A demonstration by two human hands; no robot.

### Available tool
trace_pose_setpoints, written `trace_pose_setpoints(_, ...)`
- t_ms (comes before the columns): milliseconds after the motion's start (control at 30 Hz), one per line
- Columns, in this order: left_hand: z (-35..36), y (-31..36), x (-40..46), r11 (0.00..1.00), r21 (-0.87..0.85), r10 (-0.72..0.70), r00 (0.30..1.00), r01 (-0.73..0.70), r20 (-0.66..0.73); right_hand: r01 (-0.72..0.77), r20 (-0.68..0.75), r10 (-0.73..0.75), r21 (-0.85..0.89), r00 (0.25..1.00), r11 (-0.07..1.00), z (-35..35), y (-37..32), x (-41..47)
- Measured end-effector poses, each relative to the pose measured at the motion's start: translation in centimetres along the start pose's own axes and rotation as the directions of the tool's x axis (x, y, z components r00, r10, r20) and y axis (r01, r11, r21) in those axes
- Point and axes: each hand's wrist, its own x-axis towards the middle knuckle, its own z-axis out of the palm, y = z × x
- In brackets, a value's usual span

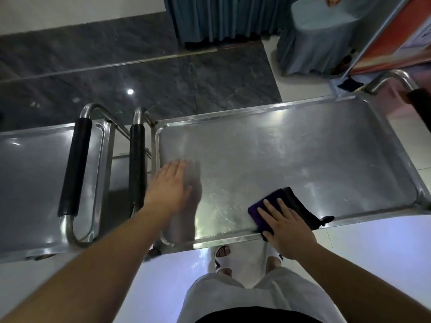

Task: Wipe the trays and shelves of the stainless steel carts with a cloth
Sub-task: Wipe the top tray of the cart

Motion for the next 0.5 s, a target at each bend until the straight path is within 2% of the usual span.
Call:
trace_pose_setpoints(100, 2.4, 3.7, -0.3, 0.996, -0.086, 0.019, 0.998, -0.014, 0.059, 0.035, -0.047, -0.034, 0.010, 0.998, 0.999, 1.1, 0.9, 0.1)
trace_pose_setpoints(267, 5.0, 10.6, 0.7, 0.991, -0.136, 0.026, 0.996, -0.014, 0.086, 0.135, -0.102, -0.133, 0.004, 0.986, 0.991, 1.9, 2.3, 0.8)
trace_pose_setpoints(500, 6.0, 18.6, 3.2, 0.987, -0.148, -0.054, 0.993, 0.070, 0.105, 0.179, -0.064, -0.173, 0.095, 0.983, 0.979, 2.2, 4.1, 0.9)
